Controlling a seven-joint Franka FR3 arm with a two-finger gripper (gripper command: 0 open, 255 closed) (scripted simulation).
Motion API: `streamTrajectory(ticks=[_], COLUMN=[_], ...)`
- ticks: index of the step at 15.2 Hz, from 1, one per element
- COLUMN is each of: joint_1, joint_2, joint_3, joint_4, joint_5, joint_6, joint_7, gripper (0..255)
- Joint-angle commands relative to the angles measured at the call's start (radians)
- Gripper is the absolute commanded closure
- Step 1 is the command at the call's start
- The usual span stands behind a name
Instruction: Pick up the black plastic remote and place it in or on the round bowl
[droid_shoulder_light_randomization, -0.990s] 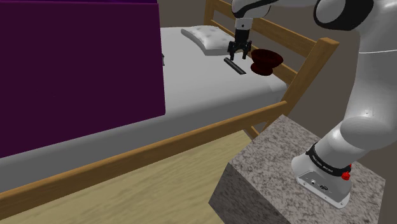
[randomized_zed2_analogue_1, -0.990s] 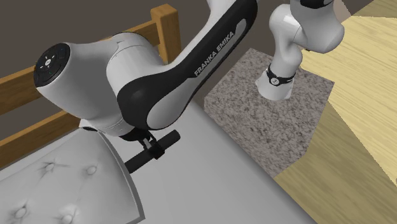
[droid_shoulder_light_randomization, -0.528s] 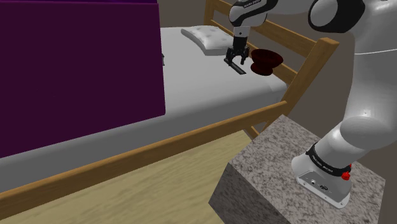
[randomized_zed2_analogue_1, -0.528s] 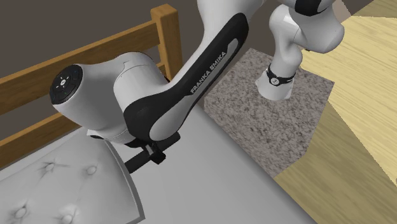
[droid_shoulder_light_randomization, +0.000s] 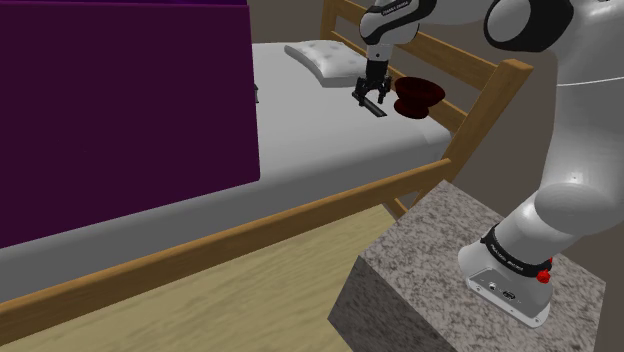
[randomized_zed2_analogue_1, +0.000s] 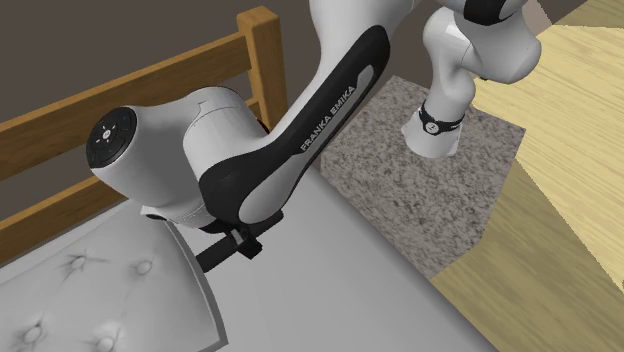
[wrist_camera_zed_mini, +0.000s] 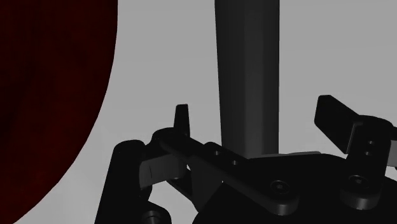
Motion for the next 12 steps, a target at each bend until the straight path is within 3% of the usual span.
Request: streamTrajectory(ticks=[1, 12], joint_1=[0.0, 0.0], joint_2=[0.0, -0.011], joint_3=[0.0, -0.001], joint_4=[0.0, 0.01], joint_5=[0.0, -0.002], joint_6=[0.0, -0.021], joint_7=[0.0, 0.002], gripper=[255, 255])
